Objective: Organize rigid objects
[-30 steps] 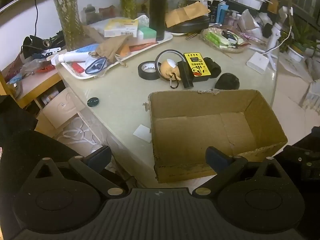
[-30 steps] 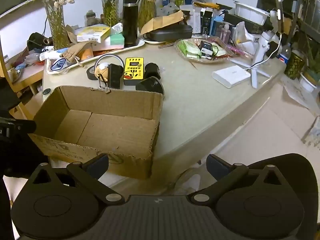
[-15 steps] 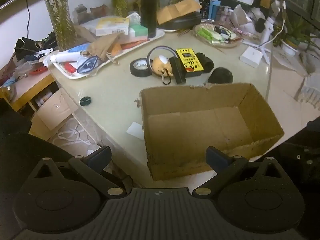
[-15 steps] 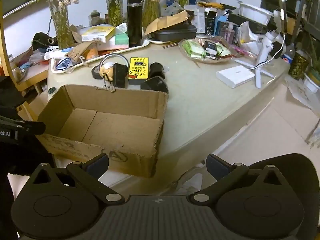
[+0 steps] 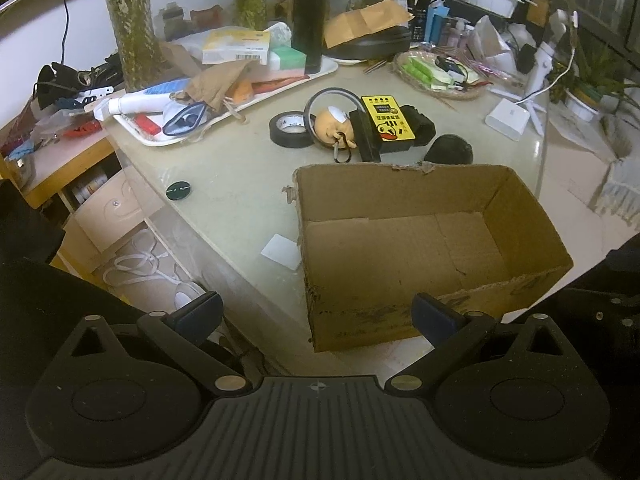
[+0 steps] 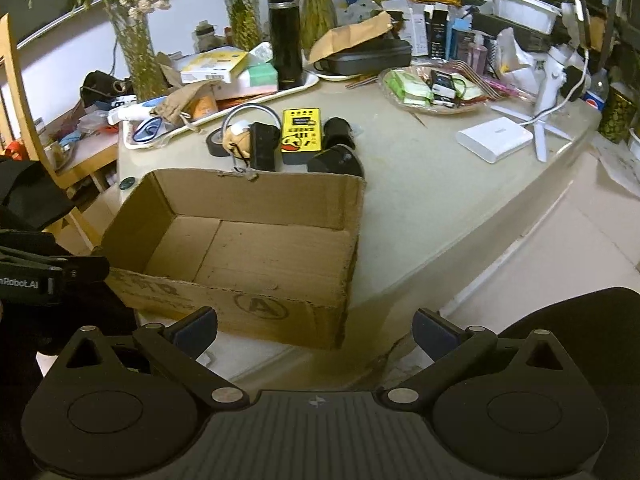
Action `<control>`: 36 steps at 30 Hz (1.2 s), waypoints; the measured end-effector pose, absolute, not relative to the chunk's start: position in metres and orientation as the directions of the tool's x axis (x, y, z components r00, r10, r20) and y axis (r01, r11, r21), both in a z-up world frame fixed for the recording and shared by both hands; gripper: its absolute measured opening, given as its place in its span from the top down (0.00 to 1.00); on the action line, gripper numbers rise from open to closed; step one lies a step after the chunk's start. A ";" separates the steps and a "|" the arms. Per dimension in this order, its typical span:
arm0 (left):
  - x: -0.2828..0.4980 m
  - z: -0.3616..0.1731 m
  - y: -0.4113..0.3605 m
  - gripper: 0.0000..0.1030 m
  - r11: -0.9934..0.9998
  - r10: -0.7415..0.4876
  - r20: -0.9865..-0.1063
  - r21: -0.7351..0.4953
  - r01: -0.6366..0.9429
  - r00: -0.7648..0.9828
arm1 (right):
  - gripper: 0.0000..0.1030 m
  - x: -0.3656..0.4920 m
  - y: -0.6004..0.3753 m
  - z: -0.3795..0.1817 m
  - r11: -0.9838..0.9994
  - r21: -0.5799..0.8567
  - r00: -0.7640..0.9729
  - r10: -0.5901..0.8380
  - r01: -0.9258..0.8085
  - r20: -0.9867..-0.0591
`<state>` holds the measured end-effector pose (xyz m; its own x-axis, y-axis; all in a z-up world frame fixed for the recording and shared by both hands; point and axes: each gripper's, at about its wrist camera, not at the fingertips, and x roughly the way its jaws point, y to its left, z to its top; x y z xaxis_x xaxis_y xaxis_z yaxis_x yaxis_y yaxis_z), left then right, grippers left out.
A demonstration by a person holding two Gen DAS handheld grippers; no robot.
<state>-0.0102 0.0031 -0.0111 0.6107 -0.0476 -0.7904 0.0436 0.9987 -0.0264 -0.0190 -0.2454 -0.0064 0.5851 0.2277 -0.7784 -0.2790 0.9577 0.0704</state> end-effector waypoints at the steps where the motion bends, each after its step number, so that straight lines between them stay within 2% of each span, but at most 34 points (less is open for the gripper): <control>1: -0.010 -0.012 0.004 0.00 0.999 -0.049 -0.790 -0.031 0.041 0.611 | 0.00 -0.020 -0.243 -0.006 0.955 0.065 0.586 0.229 -0.288 -0.777; 9: -0.011 -0.013 0.008 0.00 0.996 -0.083 -0.782 -0.078 0.035 0.617 | 0.00 -0.023 -0.236 -0.004 0.944 0.054 0.589 0.247 -0.325 -0.769; 20: -0.014 -0.010 0.011 0.00 0.989 -0.140 -0.743 -0.137 0.057 0.655 | 0.00 -0.019 -0.254 -0.002 0.941 0.180 0.575 0.318 -0.285 -0.754; 36: -0.013 -0.009 0.004 0.00 0.990 -0.142 -0.753 -0.113 0.087 0.642 | 0.00 -0.017 -0.255 -0.007 0.965 0.129 0.589 0.242 -0.227 -0.771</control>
